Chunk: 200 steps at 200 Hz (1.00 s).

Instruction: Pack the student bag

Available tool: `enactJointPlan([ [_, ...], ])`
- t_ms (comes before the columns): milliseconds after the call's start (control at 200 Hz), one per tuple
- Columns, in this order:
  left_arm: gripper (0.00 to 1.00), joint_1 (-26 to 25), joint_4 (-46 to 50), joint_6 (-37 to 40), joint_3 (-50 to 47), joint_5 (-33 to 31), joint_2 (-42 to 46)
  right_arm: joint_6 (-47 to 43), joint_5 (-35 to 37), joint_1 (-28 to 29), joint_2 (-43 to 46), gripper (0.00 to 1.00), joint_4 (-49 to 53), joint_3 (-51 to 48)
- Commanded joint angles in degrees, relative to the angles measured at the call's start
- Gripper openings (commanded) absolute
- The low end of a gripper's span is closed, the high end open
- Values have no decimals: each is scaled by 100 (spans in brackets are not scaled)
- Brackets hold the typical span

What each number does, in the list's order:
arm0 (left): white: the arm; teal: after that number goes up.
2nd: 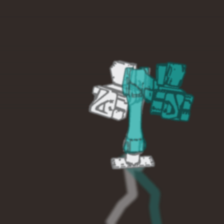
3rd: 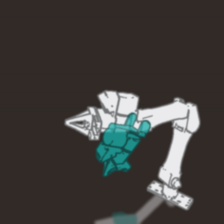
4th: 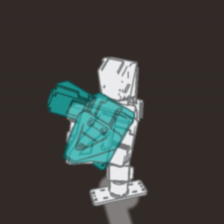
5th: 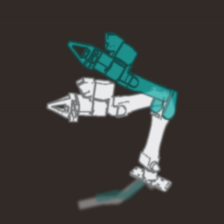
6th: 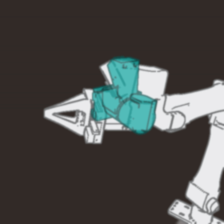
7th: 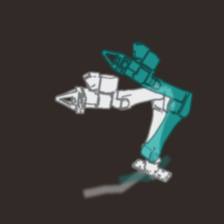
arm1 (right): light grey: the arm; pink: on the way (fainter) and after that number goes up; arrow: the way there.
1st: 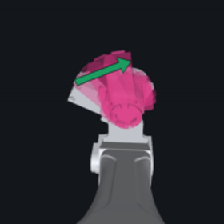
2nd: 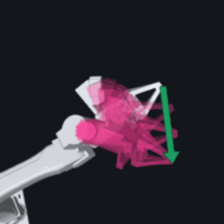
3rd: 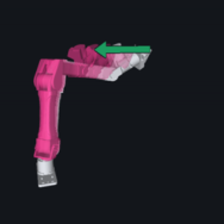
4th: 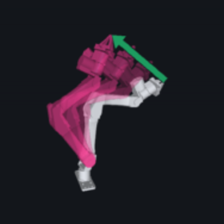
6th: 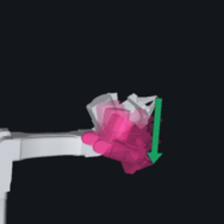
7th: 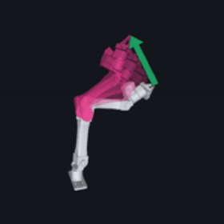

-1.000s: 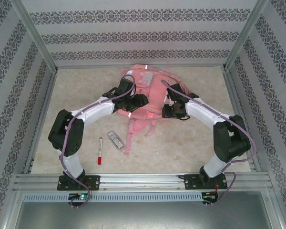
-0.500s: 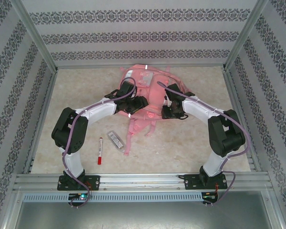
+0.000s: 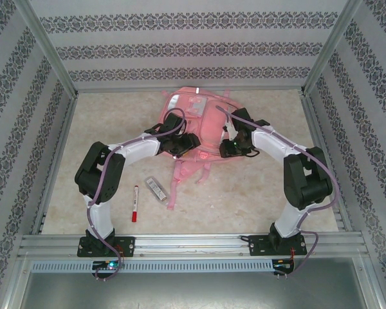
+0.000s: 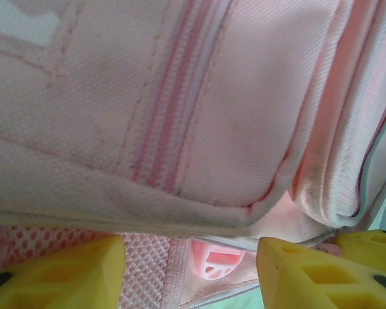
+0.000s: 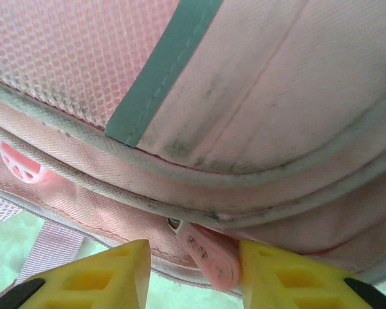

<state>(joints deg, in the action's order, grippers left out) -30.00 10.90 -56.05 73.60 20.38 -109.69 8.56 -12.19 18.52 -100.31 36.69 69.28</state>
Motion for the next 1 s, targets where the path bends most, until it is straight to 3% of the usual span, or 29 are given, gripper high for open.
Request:
enactJointPlan([
  [0,56,25,-269,-116,-98,79,-26,-89,-311,42,-237,40,214,128],
  [185,56,54,-345,-156,-205,132,-9,-131,-220,134,-442,40,264,149],
  [540,56,98,-270,-189,-152,-61,-120,-129,-362,127,-111,0,120,29],
  [740,59,102,-3,-208,186,-619,-301,-104,-942,201,471,0,-440,-313],
  [889,61,142,255,-340,417,-1290,-478,-173,-1020,339,747,0,-572,-388],
  [994,56,152,419,-442,563,-1693,-615,-189,-905,499,891,0,-669,-501],
])
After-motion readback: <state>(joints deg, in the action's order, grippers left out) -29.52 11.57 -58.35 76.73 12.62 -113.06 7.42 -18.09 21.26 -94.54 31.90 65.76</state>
